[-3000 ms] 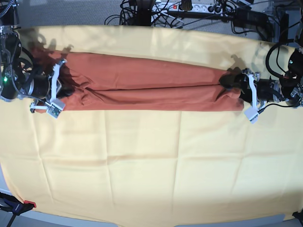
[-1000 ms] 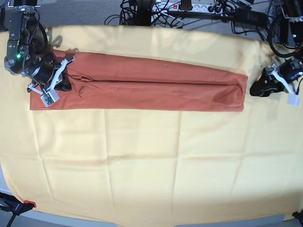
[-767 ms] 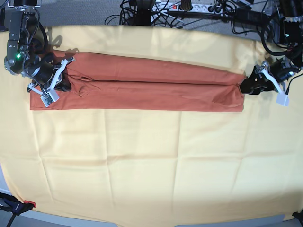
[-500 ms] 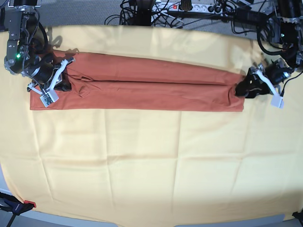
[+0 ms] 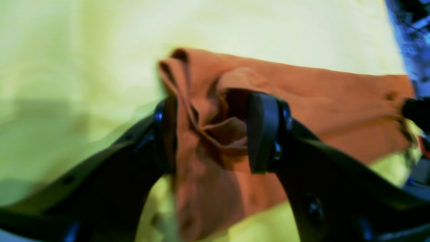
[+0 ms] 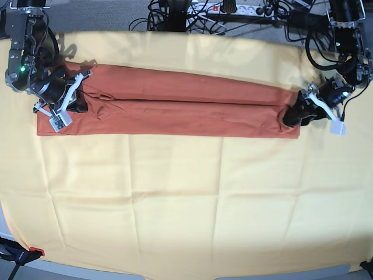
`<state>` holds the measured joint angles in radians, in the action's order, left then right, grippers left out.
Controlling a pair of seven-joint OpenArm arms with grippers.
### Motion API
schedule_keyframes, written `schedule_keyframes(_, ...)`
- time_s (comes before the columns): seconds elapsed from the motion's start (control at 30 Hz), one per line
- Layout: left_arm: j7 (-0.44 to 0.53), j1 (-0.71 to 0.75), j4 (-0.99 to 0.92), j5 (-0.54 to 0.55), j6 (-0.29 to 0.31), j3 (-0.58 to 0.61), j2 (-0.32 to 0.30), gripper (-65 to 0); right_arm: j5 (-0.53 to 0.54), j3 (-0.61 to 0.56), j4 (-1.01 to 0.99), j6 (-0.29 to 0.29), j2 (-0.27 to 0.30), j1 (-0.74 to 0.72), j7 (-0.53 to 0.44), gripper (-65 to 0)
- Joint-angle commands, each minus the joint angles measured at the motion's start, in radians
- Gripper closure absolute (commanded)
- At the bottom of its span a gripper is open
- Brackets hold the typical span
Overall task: Fold the T-shirt properly
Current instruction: 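Grasp the folded strip's ends with both grippers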
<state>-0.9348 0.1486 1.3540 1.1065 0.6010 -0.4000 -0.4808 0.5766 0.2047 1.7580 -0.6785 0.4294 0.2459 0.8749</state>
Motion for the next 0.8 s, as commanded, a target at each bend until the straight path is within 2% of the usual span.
schedule_keyframes(0.0,-0.088,0.006,0.000,-0.002,0.013,0.005,-0.004,-32.3,0.003,0.006,0.007,-0.002,0.014,-0.008,0.000,0.0)
schedule_keyframes(0.07,-0.136,0.006,0.000,0.078,0.039,0.005,-0.004,-32.3,0.003,0.006,0.007,-0.002,0.014,-0.008,0.000,0.0)
schedule_keyframes(0.17,-0.143,0.006,0.000,0.155,0.059,0.005,-0.004,-31.0,0.003,0.006,0.007,-0.002,0.014,-0.008,0.000,0.0)
schedule_keyframes(0.23,-0.135,0.003,0.000,0.167,0.058,0.005,-0.004,-22.5,0.003,0.006,0.007,-0.002,0.014,-0.008,0.000,0.0)
schedule_keyframes(0.33,-0.136,0.000,0.000,0.167,0.057,0.005,-0.004,-1.1,0.003,0.006,0.007,-0.002,0.014,-0.008,0.000,0.0)
schedule_keyframes(0.77,-0.169,0.000,0.113,0.301,0.062,-0.056,-0.004,0.0,0.003,0.006,0.007,-0.002,0.014,-0.008,0.000,0.0)
